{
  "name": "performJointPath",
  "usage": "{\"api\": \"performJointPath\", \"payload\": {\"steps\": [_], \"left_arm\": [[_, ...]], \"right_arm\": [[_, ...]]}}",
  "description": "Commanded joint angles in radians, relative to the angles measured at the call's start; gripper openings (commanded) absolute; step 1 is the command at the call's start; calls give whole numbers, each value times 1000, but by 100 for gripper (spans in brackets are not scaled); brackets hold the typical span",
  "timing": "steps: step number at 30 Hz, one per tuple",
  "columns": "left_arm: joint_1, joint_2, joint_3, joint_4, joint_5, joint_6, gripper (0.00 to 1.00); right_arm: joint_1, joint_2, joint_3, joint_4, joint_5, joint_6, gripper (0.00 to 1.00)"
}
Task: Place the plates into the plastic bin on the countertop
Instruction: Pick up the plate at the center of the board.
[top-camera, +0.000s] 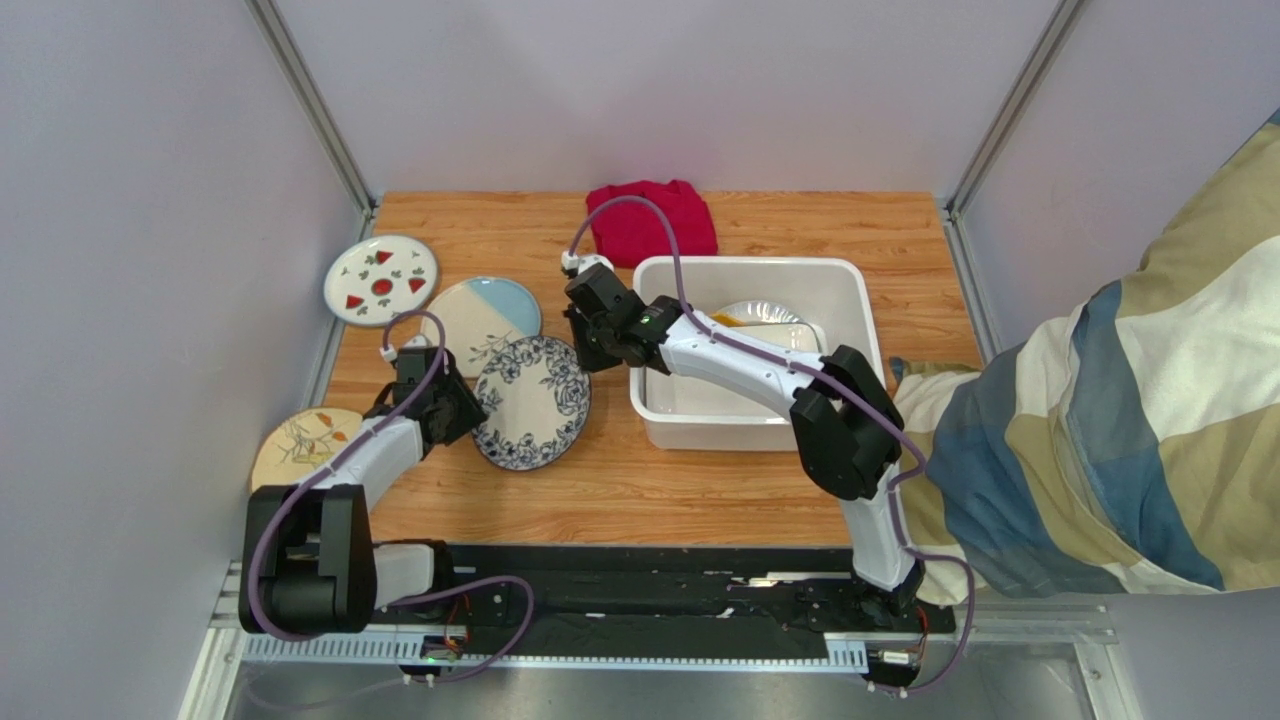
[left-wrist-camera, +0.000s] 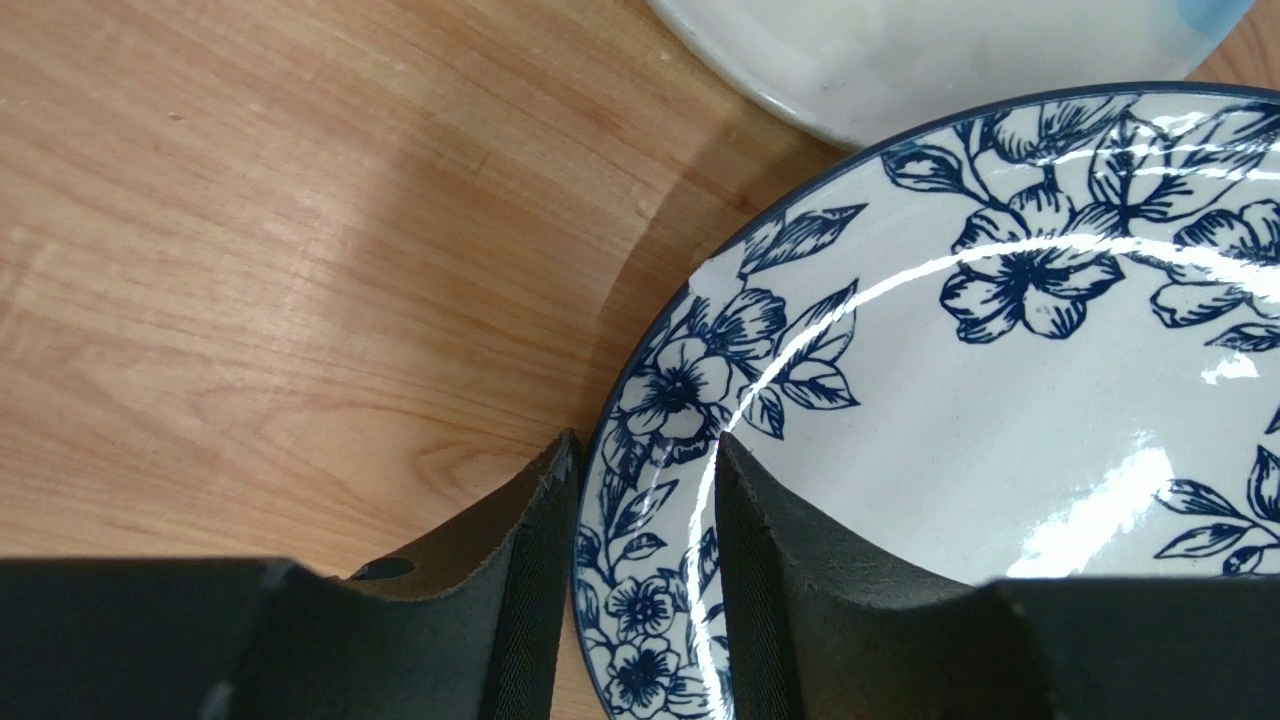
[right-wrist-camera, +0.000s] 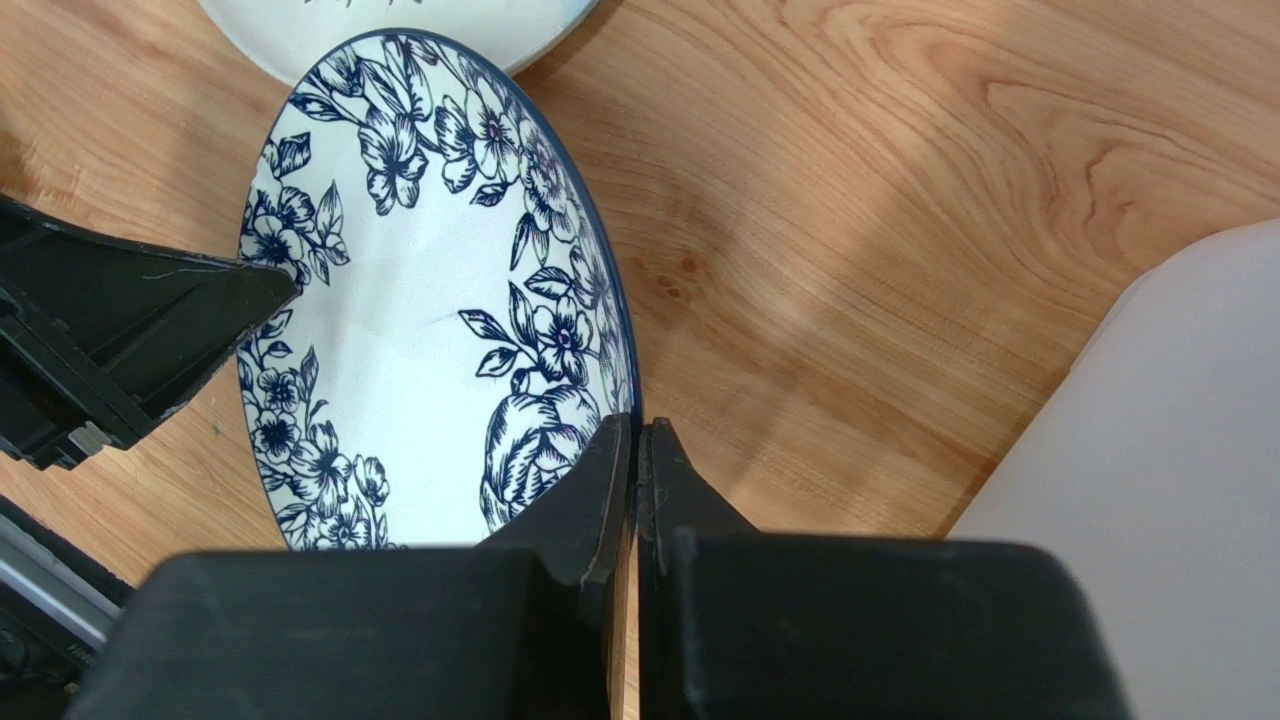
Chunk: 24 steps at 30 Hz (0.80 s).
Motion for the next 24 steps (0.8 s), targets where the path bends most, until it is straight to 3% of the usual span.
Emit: {"api": "performJointPath", "payload": {"steps": [1,8,15,20,24], "left_arm": [[-9,29,5,15,97,-13,44],[-9,35,14,3,108,-6,48],[-10,40,16,6,106,-1,44],[-9,43,17,6,103,2,32],[-9,48,22,3,102,5,31]], "right_arm": [[-27,-86,23,133,-16,0,0],[-36,2,53,149,-63,-3,0],[-38,88,82,179,-175,29,0],[-39,160,112,176,-221,35,1],[-39,204,144,149,-240,41,3]]}}
